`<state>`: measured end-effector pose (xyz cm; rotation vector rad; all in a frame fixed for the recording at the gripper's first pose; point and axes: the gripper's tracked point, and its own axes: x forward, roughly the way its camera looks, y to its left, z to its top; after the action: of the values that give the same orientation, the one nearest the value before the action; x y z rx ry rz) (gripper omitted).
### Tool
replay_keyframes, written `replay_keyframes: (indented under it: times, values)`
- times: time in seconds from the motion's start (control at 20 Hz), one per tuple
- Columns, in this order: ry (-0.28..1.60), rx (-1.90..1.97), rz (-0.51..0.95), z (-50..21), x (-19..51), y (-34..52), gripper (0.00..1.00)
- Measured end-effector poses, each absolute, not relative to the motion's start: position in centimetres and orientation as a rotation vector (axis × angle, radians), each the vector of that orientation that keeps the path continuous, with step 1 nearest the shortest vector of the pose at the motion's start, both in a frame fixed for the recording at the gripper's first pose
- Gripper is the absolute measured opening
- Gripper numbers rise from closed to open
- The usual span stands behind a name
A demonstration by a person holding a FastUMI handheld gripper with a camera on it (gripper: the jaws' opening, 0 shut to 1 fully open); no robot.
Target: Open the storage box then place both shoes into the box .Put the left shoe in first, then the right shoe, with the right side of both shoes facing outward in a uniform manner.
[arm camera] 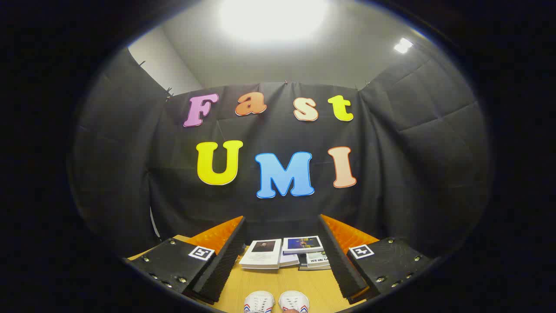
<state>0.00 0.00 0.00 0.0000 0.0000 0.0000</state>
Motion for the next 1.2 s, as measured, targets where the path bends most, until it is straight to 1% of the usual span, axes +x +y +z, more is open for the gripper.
replay_keyframes:
  times: [0.9, 1.2]
  values:
    - [0.019, 0.032, 0.017, -1.0, -0.3, 0.8, 0.97]
    - [0.081, 0.107, 0.119, -3.8, -1.1, 3.3, 0.97]
